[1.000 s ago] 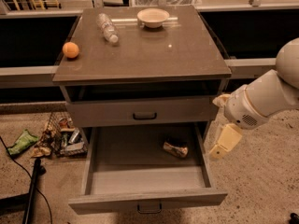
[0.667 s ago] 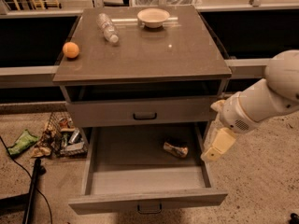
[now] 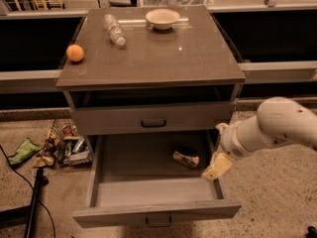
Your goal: Pick orange can from middle drawer and place on counter
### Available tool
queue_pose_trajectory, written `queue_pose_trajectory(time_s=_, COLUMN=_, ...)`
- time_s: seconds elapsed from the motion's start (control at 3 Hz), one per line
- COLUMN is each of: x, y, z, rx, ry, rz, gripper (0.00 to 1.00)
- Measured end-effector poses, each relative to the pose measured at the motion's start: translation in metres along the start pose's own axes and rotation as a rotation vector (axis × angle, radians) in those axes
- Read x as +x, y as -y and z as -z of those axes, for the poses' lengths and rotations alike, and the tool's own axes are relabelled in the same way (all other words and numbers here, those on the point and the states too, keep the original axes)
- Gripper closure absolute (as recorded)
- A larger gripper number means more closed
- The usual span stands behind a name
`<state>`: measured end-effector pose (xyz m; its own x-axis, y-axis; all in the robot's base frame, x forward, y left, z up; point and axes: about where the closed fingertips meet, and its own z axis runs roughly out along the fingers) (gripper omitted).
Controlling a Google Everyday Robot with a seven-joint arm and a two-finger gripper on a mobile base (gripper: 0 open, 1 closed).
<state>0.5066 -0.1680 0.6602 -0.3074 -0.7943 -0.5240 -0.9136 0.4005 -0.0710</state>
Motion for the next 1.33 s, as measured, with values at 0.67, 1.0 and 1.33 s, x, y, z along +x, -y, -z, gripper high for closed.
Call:
queue_pose_trajectory(time_s=0.67, x=0.014, y=0.008, z=-0.047, rx=0.016, ry=0.069, rz=0.003, gripper=0.00)
queue_pose_trajectory(time_s=1.0, x=0.019, y=0.015, z=-0.060, rx=0.022, ry=0.057, rz=0.017, gripper=0.00)
queue_pose_trajectory(time_s=1.33, x=0.027, y=0.038, z=-0.090, rx=0.034, ry=0.072, rz=0.025, gripper=0.00)
